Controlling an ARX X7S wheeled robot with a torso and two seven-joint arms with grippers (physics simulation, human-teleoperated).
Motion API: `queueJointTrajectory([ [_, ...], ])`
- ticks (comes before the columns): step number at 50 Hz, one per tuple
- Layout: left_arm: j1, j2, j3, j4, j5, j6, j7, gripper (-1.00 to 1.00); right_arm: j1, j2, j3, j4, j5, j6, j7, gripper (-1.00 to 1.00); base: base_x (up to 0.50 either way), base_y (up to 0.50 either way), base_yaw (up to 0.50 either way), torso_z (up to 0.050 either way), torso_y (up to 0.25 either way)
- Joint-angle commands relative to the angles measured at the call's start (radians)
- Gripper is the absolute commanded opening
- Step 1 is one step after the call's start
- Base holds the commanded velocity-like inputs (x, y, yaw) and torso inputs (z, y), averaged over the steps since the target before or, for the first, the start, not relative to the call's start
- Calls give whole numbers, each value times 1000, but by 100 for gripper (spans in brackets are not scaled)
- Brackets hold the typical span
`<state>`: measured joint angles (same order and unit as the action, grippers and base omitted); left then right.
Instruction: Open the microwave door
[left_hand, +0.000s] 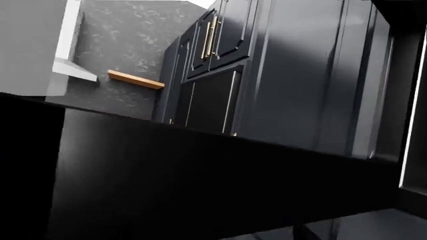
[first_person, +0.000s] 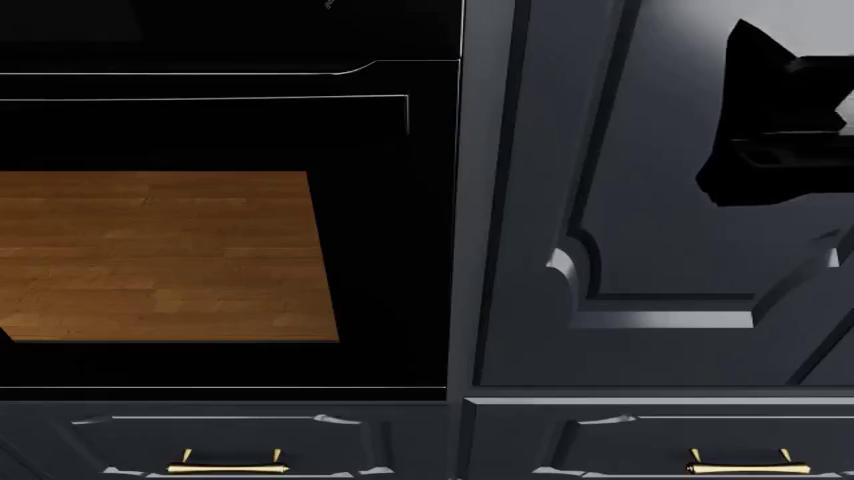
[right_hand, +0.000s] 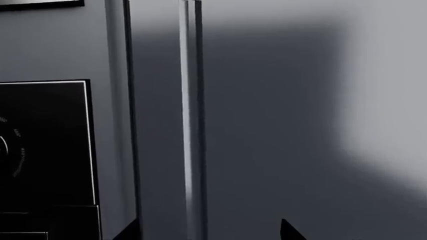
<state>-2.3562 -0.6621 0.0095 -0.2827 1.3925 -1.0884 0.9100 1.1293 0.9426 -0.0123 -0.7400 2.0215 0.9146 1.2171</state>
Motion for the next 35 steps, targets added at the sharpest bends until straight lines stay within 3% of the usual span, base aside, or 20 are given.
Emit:
queueJointTrajectory([
  [1,0,-58,8,-139,-163,62,-340,100,84,-41,-106,-3,24,-10,107,100,0,0,0,0,0],
  [5,0,-43,13,-206,-261,84,-551,100,83,-60,-134,-3,7,-16,144,100,0,0,0,0,0],
  [11,0,-31,19,-311,-340,132,-757,100,115,-81,-182,21,-7,-12,191,100,0,0,0,0,0],
  [24,0,-15,29,-550,-487,257,-1031,100,241,-184,-341,130,-71,32,286,100,0,0,0,0,0],
  [30,0,-20,49,-762,-501,289,-1096,100,269,-244,-409,173,-118,46,297,100,0,0,0,0,0],
  [35,0,-29,58,-816,-563,286,-1113,100,271,-252,-421,191,-143,51,267,100,0,0,0,0,0],
])
